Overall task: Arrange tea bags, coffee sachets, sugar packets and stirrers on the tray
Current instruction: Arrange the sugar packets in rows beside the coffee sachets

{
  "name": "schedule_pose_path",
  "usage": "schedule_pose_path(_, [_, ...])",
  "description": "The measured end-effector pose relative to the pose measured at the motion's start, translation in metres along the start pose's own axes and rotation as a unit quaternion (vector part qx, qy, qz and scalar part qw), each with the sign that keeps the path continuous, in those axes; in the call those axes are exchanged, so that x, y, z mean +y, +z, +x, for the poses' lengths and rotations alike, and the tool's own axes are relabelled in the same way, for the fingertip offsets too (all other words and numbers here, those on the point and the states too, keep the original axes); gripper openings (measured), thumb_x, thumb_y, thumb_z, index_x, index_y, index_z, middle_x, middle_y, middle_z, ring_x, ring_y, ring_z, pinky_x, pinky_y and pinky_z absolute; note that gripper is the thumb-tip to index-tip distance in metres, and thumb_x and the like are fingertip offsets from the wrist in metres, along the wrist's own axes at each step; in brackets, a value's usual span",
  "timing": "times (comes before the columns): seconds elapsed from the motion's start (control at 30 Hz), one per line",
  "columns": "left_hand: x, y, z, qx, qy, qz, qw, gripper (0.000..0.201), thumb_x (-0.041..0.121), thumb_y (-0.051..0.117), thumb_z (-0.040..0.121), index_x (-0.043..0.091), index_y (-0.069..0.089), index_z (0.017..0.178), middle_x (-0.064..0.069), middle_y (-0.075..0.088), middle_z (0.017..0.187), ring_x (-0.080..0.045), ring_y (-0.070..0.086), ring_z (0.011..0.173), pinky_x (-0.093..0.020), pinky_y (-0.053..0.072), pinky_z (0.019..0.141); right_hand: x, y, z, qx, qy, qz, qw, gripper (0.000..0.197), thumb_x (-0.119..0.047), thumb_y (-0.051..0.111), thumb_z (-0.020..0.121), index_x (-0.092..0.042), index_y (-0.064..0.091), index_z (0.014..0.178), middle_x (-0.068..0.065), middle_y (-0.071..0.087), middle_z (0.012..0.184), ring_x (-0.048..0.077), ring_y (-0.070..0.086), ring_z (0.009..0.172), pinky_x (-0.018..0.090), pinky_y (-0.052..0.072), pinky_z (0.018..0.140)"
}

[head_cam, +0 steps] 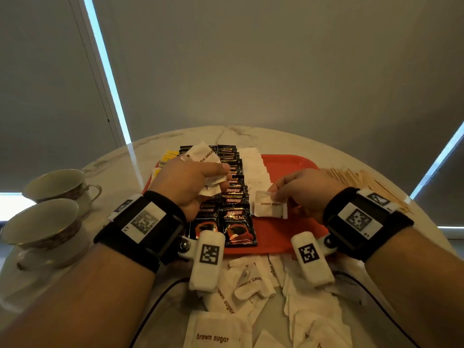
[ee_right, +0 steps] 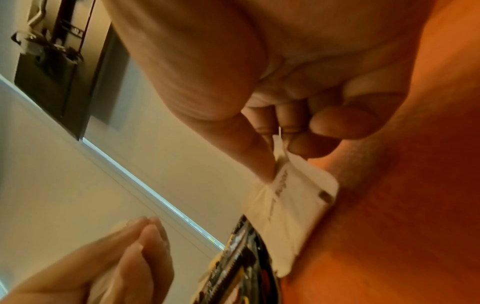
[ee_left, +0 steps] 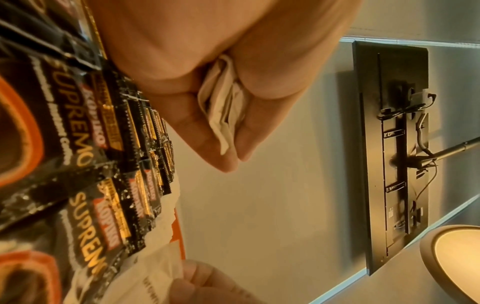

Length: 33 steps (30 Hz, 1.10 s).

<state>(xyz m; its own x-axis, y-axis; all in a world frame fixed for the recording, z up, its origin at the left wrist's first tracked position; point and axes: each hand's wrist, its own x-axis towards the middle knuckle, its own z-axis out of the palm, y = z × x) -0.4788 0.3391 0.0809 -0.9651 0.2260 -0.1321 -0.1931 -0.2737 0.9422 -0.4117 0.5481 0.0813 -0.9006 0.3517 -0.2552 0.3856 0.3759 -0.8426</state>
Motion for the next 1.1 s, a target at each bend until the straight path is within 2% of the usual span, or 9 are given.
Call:
schedule_pose_path(0.1, [-0.001,-0.001,0.001,0.0,0.002,0.0,1.0,0.045,-0.004,0.081,0.082,-0.006,0.063,0.123,-0.016,0.075,0.09,-0.021,0.077,0.073,-0.027,0.059,0.057,0.0,0.004,-0.002,-0.003,0.003,-0.034,0.999,0.01,-0.002,0.074,0.085,-0.01,0.079,0.085,0.008,0.074,0.082,0.015,0.055,0.058,0.024,0.041,0.046])
schedule_pose_path(0.3, [-0.003,-0.001,0.003,0.003,-0.008,0.006,1.0,0.045,-0.003,0.081,0.082,-0.004,0.064,0.123,-0.015,0.075,0.091,-0.021,0.077,0.073,-0.028,0.06,0.058,-0.006,0.008,0.001,0.001,-0.008,-0.079,0.997,0.01,-0.005,0.077,0.084,-0.014,0.08,0.088,-0.003,0.072,0.071,0.01,0.05,0.053,0.02,0.035,0.04])
schedule_pose_path(0.4, [-0.004,0.0,0.003,0.002,-0.005,0.01,1.0,0.046,-0.004,0.08,0.082,-0.006,0.063,0.124,-0.014,0.075,0.086,-0.021,0.077,0.071,-0.028,0.06,0.057,-0.01,0.008,0.0,0.006,-0.006,-0.096,0.995,0.011,-0.008,0.077,0.085,-0.017,0.081,0.089,-0.003,0.072,0.075,0.01,0.048,0.052,0.021,0.035,0.041])
schedule_pose_path(0.5, [-0.003,0.0,0.003,0.005,-0.007,0.011,1.0,0.047,-0.004,0.081,0.082,-0.006,0.062,0.124,-0.015,0.075,0.087,-0.021,0.077,0.072,-0.028,0.06,0.058,-0.01,0.009,-0.001,0.02,-0.015,-0.089,0.996,0.01,-0.011,0.076,0.087,-0.019,0.081,0.09,-0.005,0.067,0.068,0.01,0.046,0.052,0.023,0.037,0.045])
schedule_pose_path(0.63, [-0.003,0.0,0.002,0.004,-0.012,0.012,1.0,0.047,-0.003,0.08,0.083,-0.007,0.062,0.126,-0.015,0.075,0.088,-0.02,0.077,0.07,-0.027,0.06,0.056,-0.008,0.014,-0.004,0.059,-0.058,-0.045,0.996,0.012,-0.01,0.072,0.09,-0.019,0.077,0.085,0.001,0.072,0.089,0.012,0.059,0.072,0.029,0.051,0.063])
schedule_pose_path(0.7, [-0.003,0.001,0.001,0.001,-0.015,0.011,1.0,0.043,-0.004,0.078,0.085,-0.007,0.063,0.125,-0.015,0.075,0.085,-0.019,0.076,0.068,-0.027,0.06,0.056,-0.006,0.019,-0.007,0.047,-0.063,-0.012,0.997,0.012,-0.008,0.069,0.092,-0.014,0.076,0.085,0.004,0.071,0.088,0.014,0.06,0.073,0.029,0.053,0.062])
schedule_pose_path(0.83, [-0.003,0.002,-0.001,-0.021,-0.04,0.02,0.999,0.019,-0.001,0.069,0.093,-0.006,0.067,0.111,-0.014,0.076,0.074,-0.02,0.075,0.065,-0.028,0.062,0.057,-0.005,0.024,-0.012,-0.002,-0.036,0.022,0.999,0.011,-0.005,0.064,0.094,-0.006,0.074,0.089,0.009,0.065,0.073,0.016,0.058,0.061,0.028,0.052,0.058])
schedule_pose_path(1.0, [-0.002,0.001,-0.001,-0.036,-0.053,0.031,0.997,0.01,0.001,0.065,0.095,-0.003,0.067,0.104,-0.015,0.075,0.074,-0.023,0.074,0.064,-0.03,0.063,0.06,-0.002,0.013,-0.012,0.039,-0.023,0.048,0.998,0.007,-0.014,0.073,0.09,-0.008,0.076,0.091,0.008,0.065,0.079,0.018,0.059,0.067,0.034,0.051,0.067])
schedule_pose_path(1.1, [-0.001,0.002,-0.001,-0.034,-0.054,0.017,0.998,0.009,0.001,0.065,0.095,-0.002,0.066,0.102,-0.015,0.075,0.075,-0.023,0.074,0.066,-0.031,0.062,0.058,0.003,0.012,-0.017,0.039,-0.002,0.047,0.998,0.012,-0.018,0.076,0.088,-0.007,0.076,0.092,0.007,0.066,0.078,0.018,0.058,0.064,0.035,0.047,0.065])
